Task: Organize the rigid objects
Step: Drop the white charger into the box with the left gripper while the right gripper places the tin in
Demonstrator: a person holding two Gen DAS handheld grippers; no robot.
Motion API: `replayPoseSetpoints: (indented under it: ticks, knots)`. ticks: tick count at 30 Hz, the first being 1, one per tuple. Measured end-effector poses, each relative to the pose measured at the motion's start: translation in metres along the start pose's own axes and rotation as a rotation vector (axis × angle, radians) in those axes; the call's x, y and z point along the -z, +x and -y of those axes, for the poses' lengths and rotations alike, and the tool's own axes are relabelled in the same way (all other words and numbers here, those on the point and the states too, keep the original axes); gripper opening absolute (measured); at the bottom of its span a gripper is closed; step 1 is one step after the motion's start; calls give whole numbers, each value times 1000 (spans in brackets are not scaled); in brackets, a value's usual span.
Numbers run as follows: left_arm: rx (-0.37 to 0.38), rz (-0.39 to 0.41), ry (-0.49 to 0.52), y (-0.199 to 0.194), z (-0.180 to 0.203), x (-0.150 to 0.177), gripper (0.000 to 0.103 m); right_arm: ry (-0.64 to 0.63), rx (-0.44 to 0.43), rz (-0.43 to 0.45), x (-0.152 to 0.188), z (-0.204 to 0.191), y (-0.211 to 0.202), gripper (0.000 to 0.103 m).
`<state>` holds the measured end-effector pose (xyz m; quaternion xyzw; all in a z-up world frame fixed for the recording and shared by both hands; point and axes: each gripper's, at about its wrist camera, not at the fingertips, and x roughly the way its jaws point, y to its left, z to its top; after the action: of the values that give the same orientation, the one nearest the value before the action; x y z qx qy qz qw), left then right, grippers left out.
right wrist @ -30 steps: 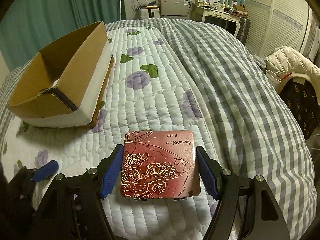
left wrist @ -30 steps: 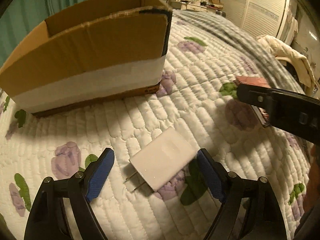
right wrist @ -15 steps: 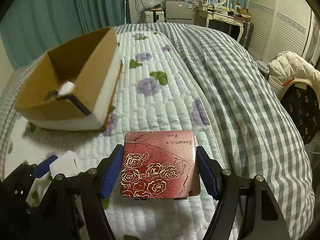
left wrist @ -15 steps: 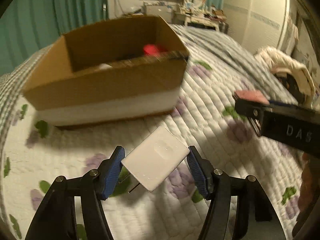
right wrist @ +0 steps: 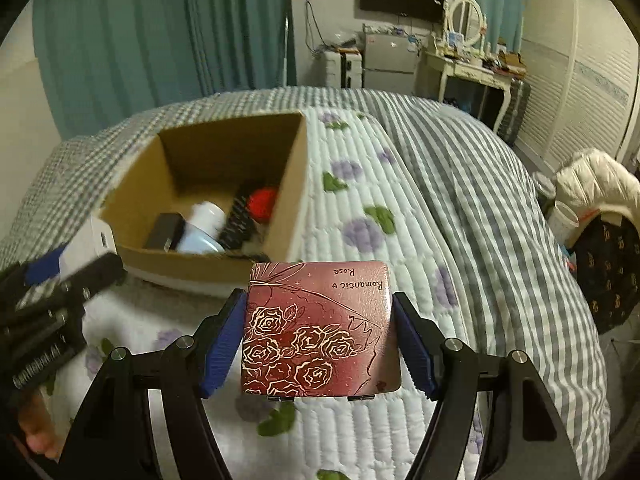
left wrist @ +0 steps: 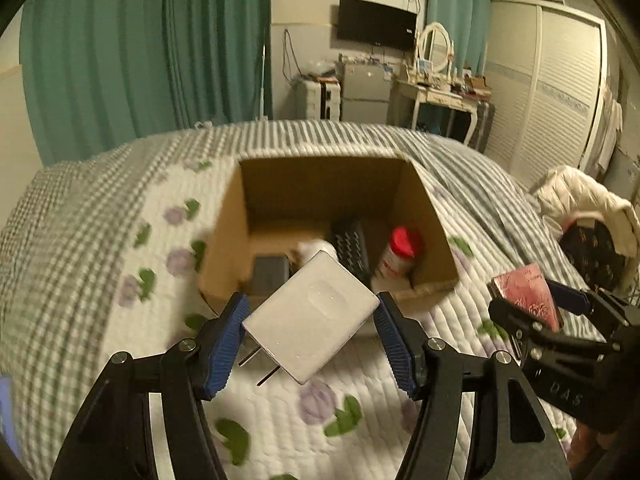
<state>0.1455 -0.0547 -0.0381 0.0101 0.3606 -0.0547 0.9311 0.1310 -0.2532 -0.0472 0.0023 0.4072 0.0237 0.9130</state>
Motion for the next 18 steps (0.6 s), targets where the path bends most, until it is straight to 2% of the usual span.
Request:
replayPoseSetpoints:
  ticks: [6,10,18]
  knots:
    - [-10,40,2,-3,-22,-31,65,-89,-18,84,-43,-35,-14,71]
    - [-15,43,3,10,-34,-52,65,-109,-49,120,-74,-50,-10,71]
    - [-9,40,33,55,-44,-71,65,-112,-117,136,-125,-67,32,71]
